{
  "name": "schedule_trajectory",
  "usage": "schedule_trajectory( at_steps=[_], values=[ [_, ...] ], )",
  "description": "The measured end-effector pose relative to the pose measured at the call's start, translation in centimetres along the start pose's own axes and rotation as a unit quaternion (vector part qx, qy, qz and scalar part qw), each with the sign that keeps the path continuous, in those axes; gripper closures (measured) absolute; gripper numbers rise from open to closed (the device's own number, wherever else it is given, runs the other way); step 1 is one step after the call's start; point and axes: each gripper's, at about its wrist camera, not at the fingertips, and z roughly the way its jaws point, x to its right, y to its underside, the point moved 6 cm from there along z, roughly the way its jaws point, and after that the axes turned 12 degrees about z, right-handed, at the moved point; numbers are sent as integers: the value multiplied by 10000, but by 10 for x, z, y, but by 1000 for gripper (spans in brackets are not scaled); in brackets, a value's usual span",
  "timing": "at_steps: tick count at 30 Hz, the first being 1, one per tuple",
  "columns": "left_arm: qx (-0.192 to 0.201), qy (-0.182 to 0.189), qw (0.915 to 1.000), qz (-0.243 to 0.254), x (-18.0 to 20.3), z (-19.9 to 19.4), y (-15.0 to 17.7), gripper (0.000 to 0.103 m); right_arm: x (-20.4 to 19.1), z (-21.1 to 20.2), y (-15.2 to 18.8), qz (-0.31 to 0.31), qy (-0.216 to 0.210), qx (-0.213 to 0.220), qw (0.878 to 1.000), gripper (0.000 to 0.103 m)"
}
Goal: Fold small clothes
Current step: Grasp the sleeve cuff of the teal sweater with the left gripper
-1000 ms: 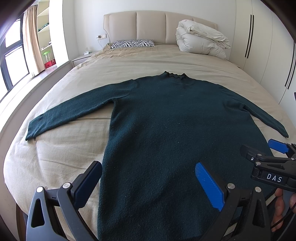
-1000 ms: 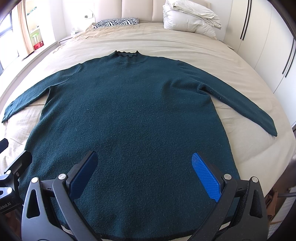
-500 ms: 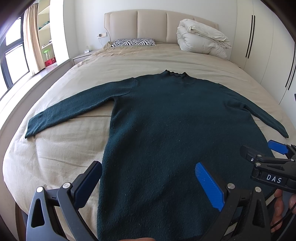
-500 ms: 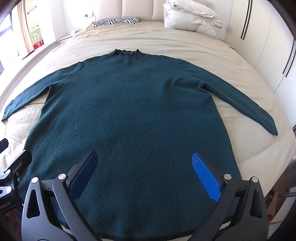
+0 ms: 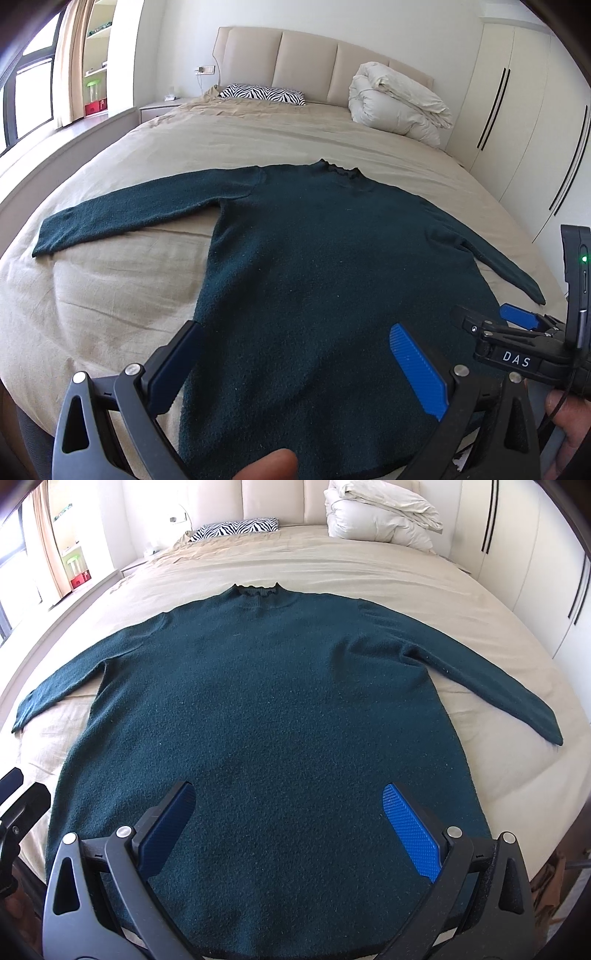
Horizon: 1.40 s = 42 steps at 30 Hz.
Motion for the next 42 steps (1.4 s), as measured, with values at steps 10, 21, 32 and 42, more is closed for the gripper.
schedule_trajectory(
  at_steps=[10,21,32,42],
  values=[
    [1190,71,9894,-828,-125,-60,-67,0,-40,-50,-41,-43,-1397,858,9864,0],
    [501,-276,9709,-2324,-220,-27,-11,0,-104,-61,-56,-442,-1798,865,9789,0],
    [1382,66,8605,-4903,-348,16,44,1,-123,-35,-53,-416,-1911,496,9794,0],
    [1673,120,7759,-6081,-388,66,57,20,-122,-27,-61,-102,-2190,430,9747,0]
  ],
)
